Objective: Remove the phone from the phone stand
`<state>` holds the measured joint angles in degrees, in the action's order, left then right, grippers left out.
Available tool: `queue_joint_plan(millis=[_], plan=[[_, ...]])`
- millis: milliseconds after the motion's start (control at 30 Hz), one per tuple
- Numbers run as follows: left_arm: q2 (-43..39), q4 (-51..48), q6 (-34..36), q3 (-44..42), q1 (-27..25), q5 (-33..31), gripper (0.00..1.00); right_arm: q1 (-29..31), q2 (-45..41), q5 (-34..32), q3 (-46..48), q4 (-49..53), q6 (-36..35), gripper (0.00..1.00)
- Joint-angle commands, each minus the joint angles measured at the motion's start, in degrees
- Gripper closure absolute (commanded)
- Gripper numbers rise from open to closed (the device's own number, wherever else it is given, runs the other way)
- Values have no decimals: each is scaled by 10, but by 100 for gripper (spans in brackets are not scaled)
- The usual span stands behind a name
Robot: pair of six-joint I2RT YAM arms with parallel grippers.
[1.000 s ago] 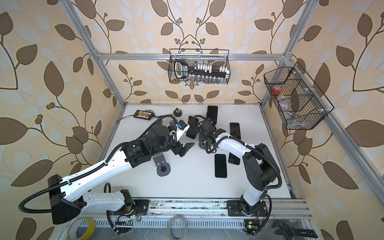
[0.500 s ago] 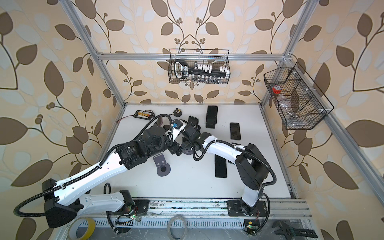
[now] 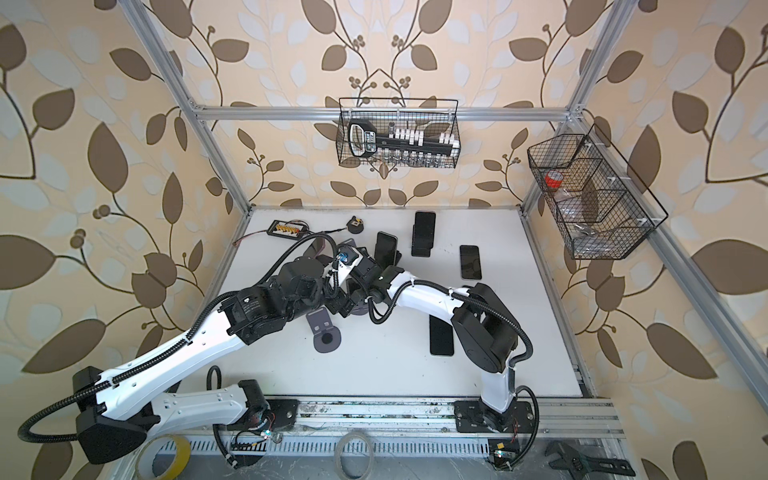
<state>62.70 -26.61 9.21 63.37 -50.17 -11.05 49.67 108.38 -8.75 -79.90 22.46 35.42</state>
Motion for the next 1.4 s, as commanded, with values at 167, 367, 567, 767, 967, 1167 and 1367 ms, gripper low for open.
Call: queue_joint_plan(millis=[167,367,567,767,967,1167,1367], plan=[[9,115,-17,4,-6,15,3,42,39,-7,-25,-4,1,44],[11,114,-14,3,-6,11,3,42,42,15,-32,-4,0,30],[9,118,-10,1,-6,-3,3,41,23,1,-28,-3,0,14],[0,132,-10,-10,-6,-22,3,41,-7,-5,-21,-6,-5,12],[-20,152,-11,-24,-6,-44,3,40,-50,-24,2,-22,-12,11],[-49,190,-3,-52,-6,-64,3,38,-90,-52,19,-24,-28,11],[-64,225,4,-76,-6,-73,3,20,-135,-84,39,-38,-48,11]])
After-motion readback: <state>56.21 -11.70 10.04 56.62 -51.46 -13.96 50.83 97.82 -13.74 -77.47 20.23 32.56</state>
